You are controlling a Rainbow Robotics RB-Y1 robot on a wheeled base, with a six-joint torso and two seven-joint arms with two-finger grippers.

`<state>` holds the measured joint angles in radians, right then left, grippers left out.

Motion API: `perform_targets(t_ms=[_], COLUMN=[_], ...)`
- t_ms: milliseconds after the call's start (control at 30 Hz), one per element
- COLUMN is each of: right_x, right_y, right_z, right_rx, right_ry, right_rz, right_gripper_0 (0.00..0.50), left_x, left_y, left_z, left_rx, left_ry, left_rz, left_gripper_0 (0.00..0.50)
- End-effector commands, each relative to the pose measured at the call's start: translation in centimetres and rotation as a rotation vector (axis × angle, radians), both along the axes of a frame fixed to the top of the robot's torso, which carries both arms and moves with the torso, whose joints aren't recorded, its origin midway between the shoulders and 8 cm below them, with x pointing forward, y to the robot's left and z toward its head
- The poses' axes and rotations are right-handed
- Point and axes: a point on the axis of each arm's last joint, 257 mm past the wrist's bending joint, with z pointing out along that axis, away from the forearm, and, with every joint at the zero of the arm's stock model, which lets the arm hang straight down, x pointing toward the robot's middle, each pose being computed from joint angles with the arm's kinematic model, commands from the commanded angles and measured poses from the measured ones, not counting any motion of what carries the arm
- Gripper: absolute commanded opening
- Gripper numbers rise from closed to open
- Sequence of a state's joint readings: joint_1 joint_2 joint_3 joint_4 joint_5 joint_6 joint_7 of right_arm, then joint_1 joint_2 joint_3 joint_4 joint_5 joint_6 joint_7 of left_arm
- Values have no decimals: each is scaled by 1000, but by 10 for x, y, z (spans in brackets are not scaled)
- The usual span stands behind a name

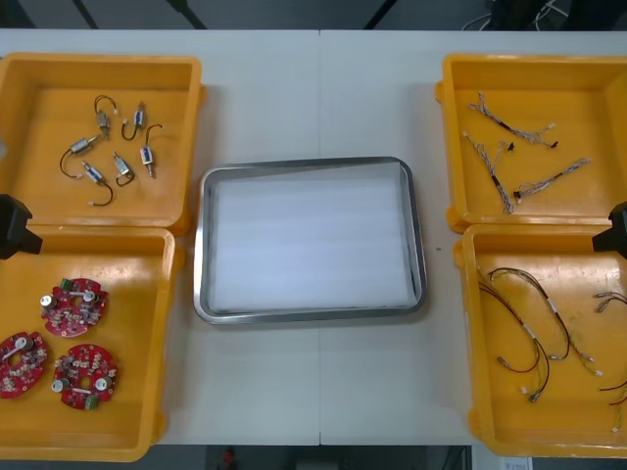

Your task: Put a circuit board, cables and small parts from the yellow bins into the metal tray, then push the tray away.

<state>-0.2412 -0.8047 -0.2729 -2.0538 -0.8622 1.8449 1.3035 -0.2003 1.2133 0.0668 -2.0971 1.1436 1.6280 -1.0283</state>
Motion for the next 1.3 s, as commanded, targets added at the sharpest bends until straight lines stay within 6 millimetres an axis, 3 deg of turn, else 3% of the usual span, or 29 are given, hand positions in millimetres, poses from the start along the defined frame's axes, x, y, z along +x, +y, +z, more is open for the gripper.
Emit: perform_targets(t_ms=[33,1300], right_x=[4,4], right_y=[6,6], right_z=[7,7], right_rx=[11,11], right_ry=[-16,-16], right_rz=[-13,-13], right_gripper_0=[500,500], left_x=[5,5], left_y=[-11,-11], left_z=[11,11], left_rx=[-28,-28], left_ry=[-27,-27], left_rz=[44,44], left_gripper_0=[500,500])
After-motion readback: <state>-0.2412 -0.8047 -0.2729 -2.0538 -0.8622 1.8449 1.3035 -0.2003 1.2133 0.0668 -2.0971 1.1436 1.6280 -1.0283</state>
